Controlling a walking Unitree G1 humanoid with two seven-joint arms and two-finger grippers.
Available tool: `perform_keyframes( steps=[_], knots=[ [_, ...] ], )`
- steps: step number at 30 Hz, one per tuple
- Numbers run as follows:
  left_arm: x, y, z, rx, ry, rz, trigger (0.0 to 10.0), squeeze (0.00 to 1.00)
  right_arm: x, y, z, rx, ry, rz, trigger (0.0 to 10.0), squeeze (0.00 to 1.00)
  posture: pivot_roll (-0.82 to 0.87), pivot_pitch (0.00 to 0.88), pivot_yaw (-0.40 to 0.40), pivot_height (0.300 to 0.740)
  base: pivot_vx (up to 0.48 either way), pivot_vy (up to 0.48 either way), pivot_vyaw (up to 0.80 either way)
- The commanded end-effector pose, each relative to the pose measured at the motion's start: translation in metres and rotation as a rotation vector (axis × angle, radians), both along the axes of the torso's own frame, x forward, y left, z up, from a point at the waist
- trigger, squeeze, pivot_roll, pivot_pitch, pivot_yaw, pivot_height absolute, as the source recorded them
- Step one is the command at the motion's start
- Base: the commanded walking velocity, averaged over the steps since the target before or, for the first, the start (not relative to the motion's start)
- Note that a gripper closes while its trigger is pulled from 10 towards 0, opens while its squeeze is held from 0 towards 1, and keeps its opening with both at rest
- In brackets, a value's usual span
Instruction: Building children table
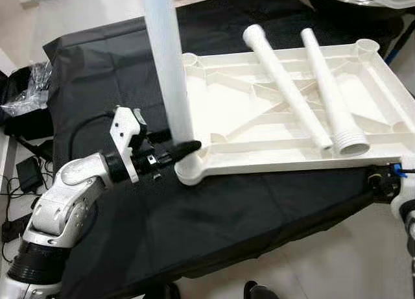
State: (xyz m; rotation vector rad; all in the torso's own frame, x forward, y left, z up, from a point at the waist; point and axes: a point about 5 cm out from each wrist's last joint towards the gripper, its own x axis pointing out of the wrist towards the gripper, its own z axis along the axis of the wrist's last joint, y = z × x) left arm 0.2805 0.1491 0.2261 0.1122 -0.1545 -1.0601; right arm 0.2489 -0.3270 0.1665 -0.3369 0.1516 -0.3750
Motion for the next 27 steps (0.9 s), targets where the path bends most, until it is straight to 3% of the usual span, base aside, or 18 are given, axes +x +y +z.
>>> perform_keyframes(
  steps=[1,3,4,11,14,15,20,27],
  knots=[
    [-0.014,-0.001,0.011,-0.022,-0.030,-0.108,7.0,0.00,0.002,0.001,-0.001,0.004,-0.004,0.017,10.0,0.00,-0.03,0.202,0.035,0.740,0.000,0.000,0.00],
    [-0.016,0.001,0.013,-0.021,-0.024,-0.108,7.0,0.00,0.003,0.001,-0.001,0.003,-0.007,0.017,10.0,0.00,-0.03,0.202,0.035,0.740,0.000,0.000,0.00],
    [-0.017,0.003,0.014,-0.018,-0.025,-0.102,10.0,0.00,0.005,0.001,0.000,0.002,-0.009,0.019,10.0,0.00,-0.03,0.203,0.034,0.740,0.000,0.000,0.00],
    [-0.022,0.004,0.017,-0.010,-0.024,-0.085,10.0,0.00,0.015,0.008,0.002,0.008,-0.027,0.049,10.0,0.00,-0.02,0.209,0.033,0.740,0.000,0.000,0.00],
    [-0.016,-0.003,0.011,-0.033,0.001,-0.037,10.0,0.00,0.021,0.013,0.004,0.015,-0.037,0.068,10.0,0.00,-0.02,0.213,0.030,0.740,0.000,0.000,0.00],
    [-0.014,-0.009,0.006,-0.040,0.015,-0.019,10.0,1.00,0.024,0.016,0.006,0.019,-0.044,0.078,10.0,0.00,-0.02,0.215,0.031,0.740,0.000,0.000,0.00],
    [-0.015,-0.024,-0.012,0.034,0.039,-0.015,10.0,1.00,0.026,0.020,0.006,0.028,-0.051,0.091,10.0,0.00,-0.02,0.224,0.034,0.740,0.000,0.000,0.00],
    [-0.019,-0.028,-0.017,0.070,0.056,-0.041,10.0,1.00,0.025,0.020,0.005,0.033,-0.049,0.092,10.0,0.00,-0.02,0.226,0.041,0.740,0.000,0.000,0.00]
  ],
)
